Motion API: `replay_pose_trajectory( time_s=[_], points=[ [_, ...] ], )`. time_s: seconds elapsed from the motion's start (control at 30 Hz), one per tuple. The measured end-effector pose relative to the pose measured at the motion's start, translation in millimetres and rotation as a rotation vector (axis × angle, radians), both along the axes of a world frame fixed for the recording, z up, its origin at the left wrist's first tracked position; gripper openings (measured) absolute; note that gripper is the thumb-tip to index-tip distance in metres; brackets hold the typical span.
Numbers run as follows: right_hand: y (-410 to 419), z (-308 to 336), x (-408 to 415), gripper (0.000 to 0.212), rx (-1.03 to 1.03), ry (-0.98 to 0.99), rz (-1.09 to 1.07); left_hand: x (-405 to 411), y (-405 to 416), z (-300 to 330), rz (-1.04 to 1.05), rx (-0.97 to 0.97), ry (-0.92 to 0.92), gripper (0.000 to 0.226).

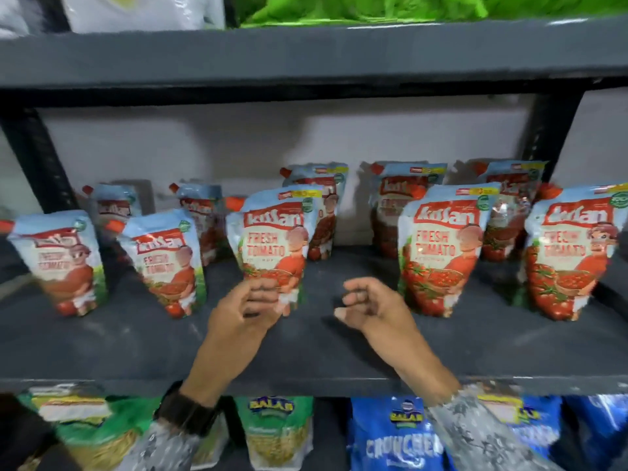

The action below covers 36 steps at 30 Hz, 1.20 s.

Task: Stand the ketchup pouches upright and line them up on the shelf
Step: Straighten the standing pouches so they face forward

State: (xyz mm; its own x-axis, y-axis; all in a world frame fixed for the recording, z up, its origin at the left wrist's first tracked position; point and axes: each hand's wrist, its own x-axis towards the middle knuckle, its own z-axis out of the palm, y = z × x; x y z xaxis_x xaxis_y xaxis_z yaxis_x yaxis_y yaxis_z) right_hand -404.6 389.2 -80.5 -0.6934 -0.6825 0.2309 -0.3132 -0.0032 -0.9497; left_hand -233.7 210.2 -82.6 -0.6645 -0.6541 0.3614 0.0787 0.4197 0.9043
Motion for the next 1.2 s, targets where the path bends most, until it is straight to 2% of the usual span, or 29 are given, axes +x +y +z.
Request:
replay_pose_trajectory(
  time_s=[0.07,0.13,0.17,0.23,0.27,0.33,0.43,0.57,0.67,0.8,0.9,1.2],
  points=[
    [-34,0,13,0.056,0.03,0.008,0.018,9,-23,0,0.122,-0.014,0.044,0.022],
    [-60,0,18,0.086,0.062,0.019,0.004,10,-41,2,0.209,-0.062,0.02,0.029],
    [-70,1,19,0.1,0.074,0.005,0.008,8,-49,4,0.208,-0.096,-0.022,0.038],
    [-84,4,20,0.112,0.063,-0.02,0.035,1,-59,6,0.115,-0.133,-0.09,0.066],
    [-88,4,19,0.112,0.053,-0.018,0.048,-2,-60,7,0.044,-0.118,-0.101,0.077],
    [-96,6,18,0.104,0.062,0.019,0.06,-9,-63,7,-0.069,-0.053,-0.095,0.085],
    [-105,8,23,0.088,0.078,0.091,0.057,-16,-71,5,-0.068,0.078,-0.024,0.08],
    [-105,9,21,0.082,0.058,0.105,0.009,-25,-69,5,-0.121,0.223,0.017,0.072],
    [-94,10,11,0.073,0.077,0.092,-0.014,-37,-58,7,-0.202,0.205,0.02,0.056],
    [-69,9,-9,0.063,0.067,0.051,-0.076,-58,-30,7,-0.27,0.178,0.042,0.052],
    [-56,7,-17,0.063,0.041,0.023,-0.077,-68,-16,5,-0.268,0.163,0.039,0.053],
    [-52,-2,-15,0.069,0.043,0.103,-0.059,-67,-14,3,-0.218,0.207,0.03,0.053]
  ],
)
